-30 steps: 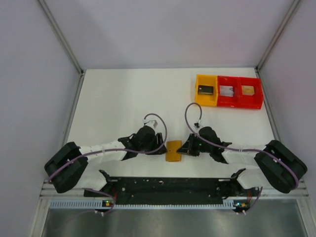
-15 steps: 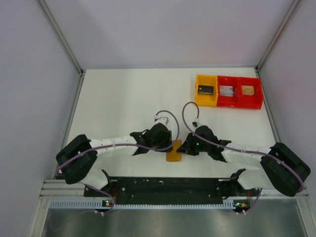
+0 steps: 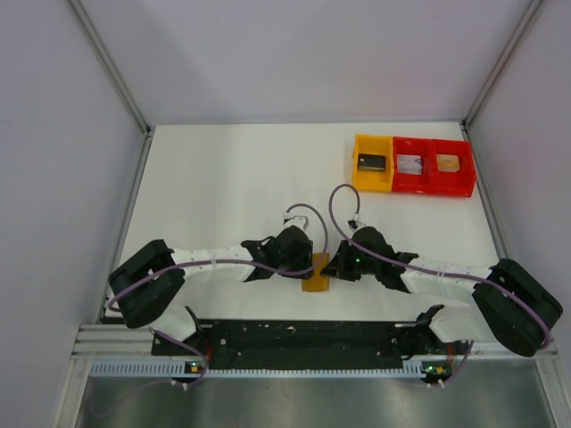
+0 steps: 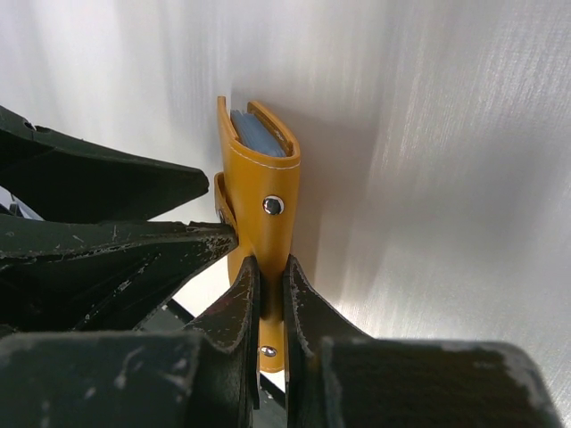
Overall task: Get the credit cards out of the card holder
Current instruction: Open the card holder at the center of the board.
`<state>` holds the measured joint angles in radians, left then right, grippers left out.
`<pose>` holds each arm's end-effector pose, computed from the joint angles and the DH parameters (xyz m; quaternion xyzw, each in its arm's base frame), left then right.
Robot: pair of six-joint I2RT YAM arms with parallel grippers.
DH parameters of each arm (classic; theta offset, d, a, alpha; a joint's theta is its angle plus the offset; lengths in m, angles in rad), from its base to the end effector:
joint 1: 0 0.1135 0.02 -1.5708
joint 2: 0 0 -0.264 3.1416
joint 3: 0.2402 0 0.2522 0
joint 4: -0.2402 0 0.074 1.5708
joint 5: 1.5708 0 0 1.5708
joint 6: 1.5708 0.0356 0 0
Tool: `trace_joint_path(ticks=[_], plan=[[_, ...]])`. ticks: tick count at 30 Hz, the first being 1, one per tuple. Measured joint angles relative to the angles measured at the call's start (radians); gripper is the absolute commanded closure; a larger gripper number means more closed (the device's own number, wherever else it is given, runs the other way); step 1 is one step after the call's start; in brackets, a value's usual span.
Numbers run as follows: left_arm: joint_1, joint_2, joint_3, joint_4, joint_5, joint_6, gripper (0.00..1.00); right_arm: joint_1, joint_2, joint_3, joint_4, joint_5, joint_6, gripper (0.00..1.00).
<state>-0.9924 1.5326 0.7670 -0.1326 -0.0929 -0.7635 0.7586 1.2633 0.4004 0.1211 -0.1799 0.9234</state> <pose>0.1647 -0.2463 0.1652 0.0925 0.9385 -0.2256 0.2443 0.1592 0.1596 0.1444 0.0390 0.9115 0.3538 0.2061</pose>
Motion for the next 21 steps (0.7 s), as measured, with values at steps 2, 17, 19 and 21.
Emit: trace_joint_path(ticks=[2,17,19,21], plan=[[-0.003,0.000,0.000,0.001,-0.004,0.000,0.48,0.000,0.000,0.001,-0.003,0.001,-0.004,1.00],[-0.024,0.002,0.027,-0.013,-0.016,0.005,0.47,0.000,0.000,0.002,-0.003,0.002,-0.006,1.00],[-0.025,0.011,0.038,-0.018,-0.023,0.007,0.48,0.000,0.000,0.002,-0.003,0.002,-0.006,1.00],[-0.026,0.022,0.051,-0.027,-0.029,0.008,0.50,0.000,0.000,0.002,-0.006,0.004,-0.006,1.00]])
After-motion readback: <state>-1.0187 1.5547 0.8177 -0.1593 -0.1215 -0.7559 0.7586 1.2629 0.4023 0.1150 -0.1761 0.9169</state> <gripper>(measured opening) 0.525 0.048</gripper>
